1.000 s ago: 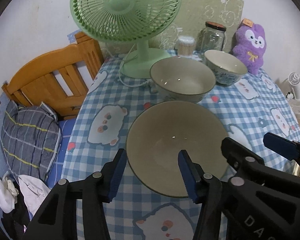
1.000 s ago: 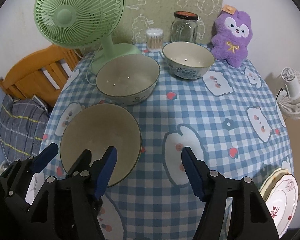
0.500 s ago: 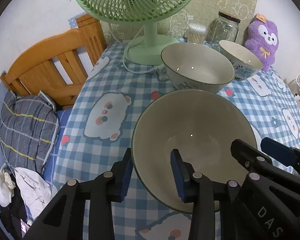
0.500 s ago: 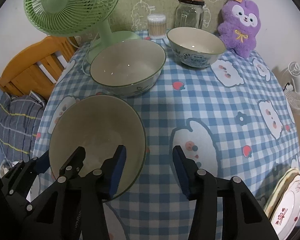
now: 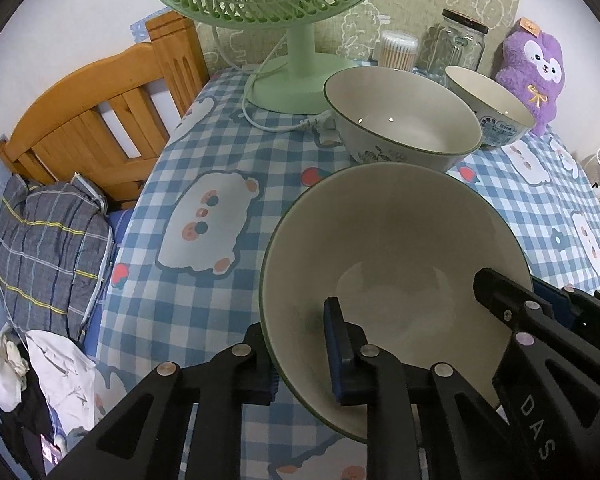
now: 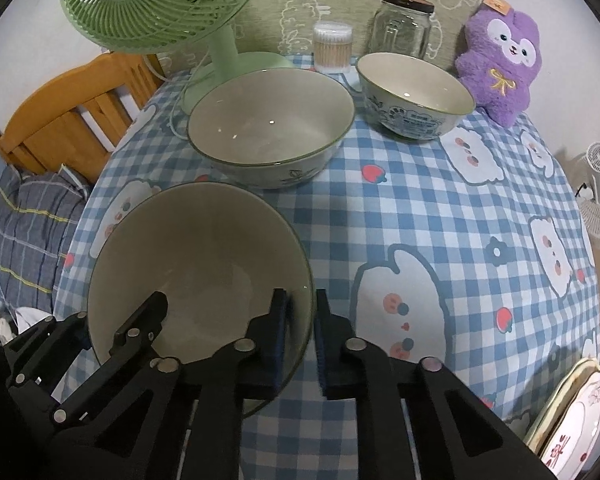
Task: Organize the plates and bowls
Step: 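Close both grippers on the large cream bowl's rim, then lift the cream bowl and carry it toward the plate stack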
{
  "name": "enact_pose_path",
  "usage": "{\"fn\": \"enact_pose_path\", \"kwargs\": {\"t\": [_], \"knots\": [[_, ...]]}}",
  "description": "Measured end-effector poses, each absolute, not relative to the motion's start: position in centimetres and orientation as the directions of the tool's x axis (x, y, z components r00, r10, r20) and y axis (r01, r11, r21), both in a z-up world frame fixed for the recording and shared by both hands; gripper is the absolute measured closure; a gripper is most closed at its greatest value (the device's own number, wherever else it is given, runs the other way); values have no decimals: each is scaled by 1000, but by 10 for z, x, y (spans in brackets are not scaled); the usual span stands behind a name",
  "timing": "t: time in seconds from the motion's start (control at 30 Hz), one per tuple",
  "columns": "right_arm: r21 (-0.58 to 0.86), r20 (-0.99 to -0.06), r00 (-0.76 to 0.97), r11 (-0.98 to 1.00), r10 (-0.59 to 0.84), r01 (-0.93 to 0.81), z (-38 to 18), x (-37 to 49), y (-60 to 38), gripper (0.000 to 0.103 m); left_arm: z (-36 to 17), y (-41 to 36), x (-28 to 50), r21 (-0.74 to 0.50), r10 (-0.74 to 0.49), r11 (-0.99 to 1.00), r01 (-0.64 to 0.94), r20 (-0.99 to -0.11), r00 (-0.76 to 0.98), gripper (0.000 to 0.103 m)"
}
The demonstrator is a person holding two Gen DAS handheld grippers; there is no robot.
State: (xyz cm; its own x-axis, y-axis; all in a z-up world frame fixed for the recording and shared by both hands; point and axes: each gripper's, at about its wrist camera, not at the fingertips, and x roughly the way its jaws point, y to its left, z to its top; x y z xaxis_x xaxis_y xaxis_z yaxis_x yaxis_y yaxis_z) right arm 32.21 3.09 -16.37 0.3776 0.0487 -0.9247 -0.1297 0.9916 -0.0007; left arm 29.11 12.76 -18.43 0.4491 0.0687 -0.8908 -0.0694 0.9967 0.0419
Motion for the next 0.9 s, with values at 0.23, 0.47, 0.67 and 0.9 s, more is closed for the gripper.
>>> {"fn": "enact_pose_path", "kwargs": {"t": [0.23, 0.47, 0.67, 0.9], "knots": [[-8, -924, 380, 991, 44, -135, -161, 320, 32, 89, -184, 131, 291, 31, 61, 997, -75, -896, 439, 88], [-10, -922, 385, 991, 43, -135, -156, 312, 30, 89, -180, 128, 283, 33, 62, 997, -73, -894, 443, 89], [-7, -913, 405, 993, 41, -116, -147, 304, 22, 89, -171, 121, 275, 32, 55, 998, -57, -885, 462, 89], [8, -900, 435, 998, 35, -64, -130, 284, 5, 89, -156, 106, 263, 33, 40, 999, -22, -872, 488, 89]]}}
